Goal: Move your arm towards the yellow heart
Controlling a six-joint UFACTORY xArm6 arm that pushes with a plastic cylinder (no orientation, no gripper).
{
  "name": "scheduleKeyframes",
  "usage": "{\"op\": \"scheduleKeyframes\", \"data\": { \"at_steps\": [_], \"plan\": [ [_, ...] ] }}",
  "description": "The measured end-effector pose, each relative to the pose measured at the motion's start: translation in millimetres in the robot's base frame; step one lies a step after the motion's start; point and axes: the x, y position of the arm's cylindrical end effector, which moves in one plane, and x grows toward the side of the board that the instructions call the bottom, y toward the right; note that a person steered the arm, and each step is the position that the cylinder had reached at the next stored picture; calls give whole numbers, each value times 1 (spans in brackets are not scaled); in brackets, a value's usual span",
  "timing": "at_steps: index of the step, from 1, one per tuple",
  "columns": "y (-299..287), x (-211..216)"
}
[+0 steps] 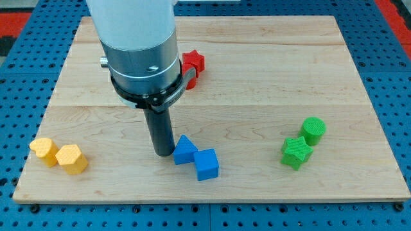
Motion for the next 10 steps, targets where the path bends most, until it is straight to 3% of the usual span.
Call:
{"op": "scheduleKeyframes", "data": {
  "at_steps": [8, 9, 10],
  "plan": [
    [3, 0],
    [-5, 17],
    [4, 78]
  ]
}}
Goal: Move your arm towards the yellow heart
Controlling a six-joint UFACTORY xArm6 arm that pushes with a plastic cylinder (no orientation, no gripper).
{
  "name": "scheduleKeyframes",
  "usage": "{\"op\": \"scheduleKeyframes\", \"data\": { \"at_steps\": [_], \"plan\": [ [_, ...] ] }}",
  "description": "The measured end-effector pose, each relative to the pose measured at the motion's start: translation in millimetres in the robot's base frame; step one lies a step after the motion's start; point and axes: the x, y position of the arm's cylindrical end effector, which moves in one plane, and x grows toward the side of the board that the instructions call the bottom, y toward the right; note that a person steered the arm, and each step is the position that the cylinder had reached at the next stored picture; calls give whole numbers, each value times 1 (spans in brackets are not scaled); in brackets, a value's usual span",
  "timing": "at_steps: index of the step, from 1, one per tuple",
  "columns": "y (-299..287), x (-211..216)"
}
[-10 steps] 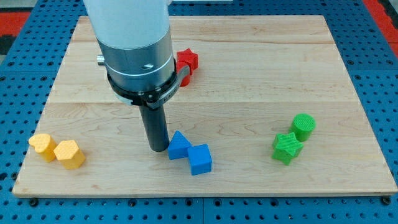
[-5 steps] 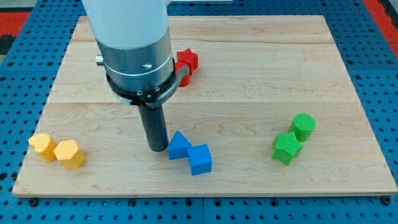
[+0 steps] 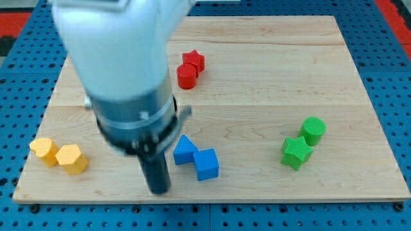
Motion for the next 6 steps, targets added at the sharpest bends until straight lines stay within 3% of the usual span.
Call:
{"op": "scheduleKeyframes", "data": {
  "at_steps": [2, 3, 6],
  "plan": [
    [121, 0],
    [81, 3],
    [-171, -10]
  ]
}}
